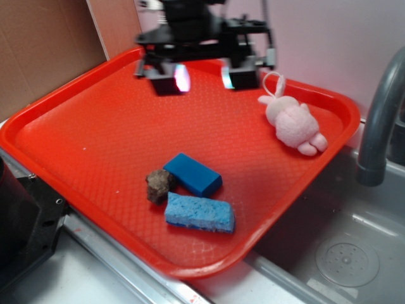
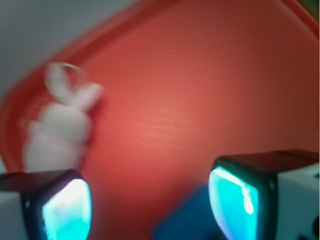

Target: Grab the pink bunny.

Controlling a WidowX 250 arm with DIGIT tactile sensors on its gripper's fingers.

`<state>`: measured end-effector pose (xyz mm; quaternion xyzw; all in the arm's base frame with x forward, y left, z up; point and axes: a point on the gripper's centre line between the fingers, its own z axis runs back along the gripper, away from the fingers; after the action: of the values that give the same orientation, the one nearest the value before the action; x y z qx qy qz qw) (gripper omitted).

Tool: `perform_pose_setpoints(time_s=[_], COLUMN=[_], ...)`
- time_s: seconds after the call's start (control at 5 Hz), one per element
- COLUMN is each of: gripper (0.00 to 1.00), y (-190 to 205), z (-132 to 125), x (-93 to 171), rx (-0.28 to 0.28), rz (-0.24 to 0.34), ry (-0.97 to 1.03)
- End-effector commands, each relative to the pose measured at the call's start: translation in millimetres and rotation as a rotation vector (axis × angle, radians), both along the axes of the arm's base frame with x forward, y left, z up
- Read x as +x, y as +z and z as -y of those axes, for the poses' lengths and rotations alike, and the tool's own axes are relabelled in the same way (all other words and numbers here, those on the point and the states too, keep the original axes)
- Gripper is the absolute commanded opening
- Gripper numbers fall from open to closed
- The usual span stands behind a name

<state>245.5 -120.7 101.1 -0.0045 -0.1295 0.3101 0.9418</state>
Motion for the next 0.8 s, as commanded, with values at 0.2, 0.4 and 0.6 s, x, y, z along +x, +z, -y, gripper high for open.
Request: perform_pose_setpoints(time_s=[0.2, 0.4, 0.6], gripper=[1.0, 1.0, 0.0], y=[-29.7, -48.1, -56.5], z=[24.6, 12.1, 0.3], x=[78.7, 83.6, 70.8], rx=[0.003, -0.009, -0.025], rz=[0.0, -0.066, -0.265], ry=[-0.022, 0.004, 0.136])
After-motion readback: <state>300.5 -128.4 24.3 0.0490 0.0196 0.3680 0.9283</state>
